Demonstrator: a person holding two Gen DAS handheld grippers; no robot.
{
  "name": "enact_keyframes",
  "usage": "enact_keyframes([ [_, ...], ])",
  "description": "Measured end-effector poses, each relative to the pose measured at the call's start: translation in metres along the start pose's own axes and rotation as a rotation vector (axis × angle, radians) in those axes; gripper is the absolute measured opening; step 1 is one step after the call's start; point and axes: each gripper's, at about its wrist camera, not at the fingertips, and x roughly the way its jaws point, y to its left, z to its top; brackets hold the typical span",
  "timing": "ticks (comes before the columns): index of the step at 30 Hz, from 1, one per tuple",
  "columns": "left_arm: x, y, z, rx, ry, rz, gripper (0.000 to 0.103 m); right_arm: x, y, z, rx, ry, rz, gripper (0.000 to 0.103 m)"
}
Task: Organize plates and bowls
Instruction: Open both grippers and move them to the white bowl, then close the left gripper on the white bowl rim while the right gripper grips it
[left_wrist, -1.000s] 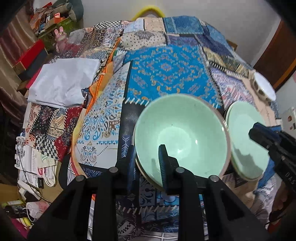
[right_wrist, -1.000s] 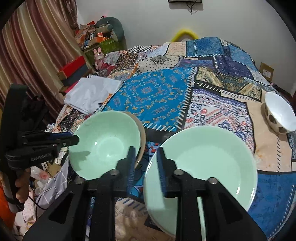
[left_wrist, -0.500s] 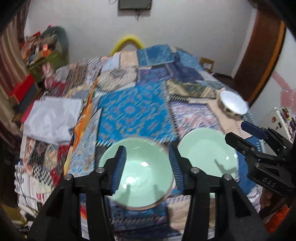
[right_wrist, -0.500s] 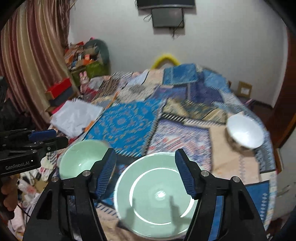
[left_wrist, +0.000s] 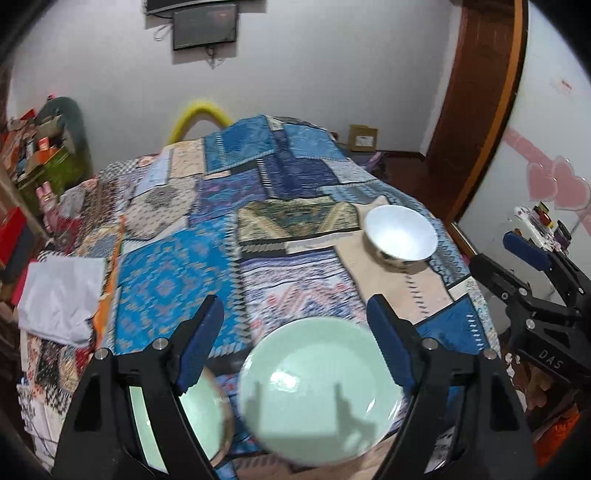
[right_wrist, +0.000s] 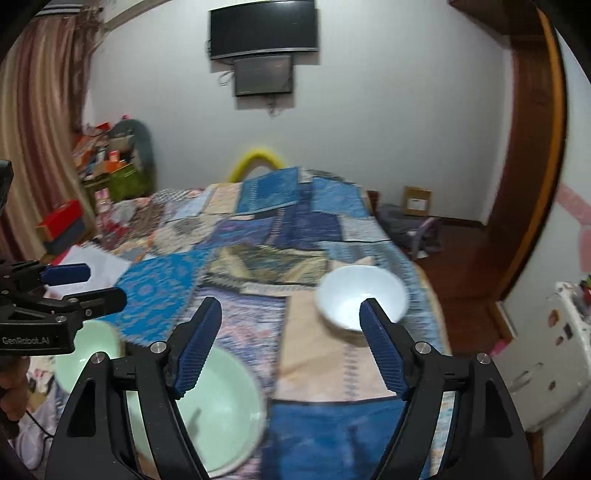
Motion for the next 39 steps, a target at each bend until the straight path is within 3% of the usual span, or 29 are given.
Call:
enact_keyframes([
  [4,0.027,-0.027,0.020,0.033,0.015,-0.022,0.086,0.012,-0.035,0.003,0.042,0.015,-0.058,0.076],
  [9,0.065,-0.043,0.039,0.043,0.055,-0.032,0.087,0.039,-0.069,0.003,0.086,0.060,-0.101,0.076],
  [18,0.144,-0.057,0.059,0.028,0.115,-0.079,0.087,0.096,-0.111,-0.010,0.143,0.130,-0.105,0.075],
  [25,0.205,-0.072,0.064,0.047,0.172,-0.087,0.086,0.139,-0.137,-0.020,0.198,0.193,-0.061,0.051],
  [28,0.224,-0.079,0.064,0.075,0.195,-0.083,0.077,0.154,-0.146,-0.024,0.221,0.214,-0.049,0.044],
  [30,0.235,-0.083,0.064,0.087,0.209,-0.086,0.071,0.164,-0.152,-0.027,0.233,0.239,-0.026,0.033],
  [36,0.256,-0.086,0.063,0.062,0.240,-0.128,0.068,0.187,-0.156,-0.035,0.240,0.288,0.004,0.028],
  [39,0.262,-0.093,0.062,0.082,0.240,-0.122,0.067,0.193,-0.153,-0.035,0.227,0.284,0.019,0.017],
])
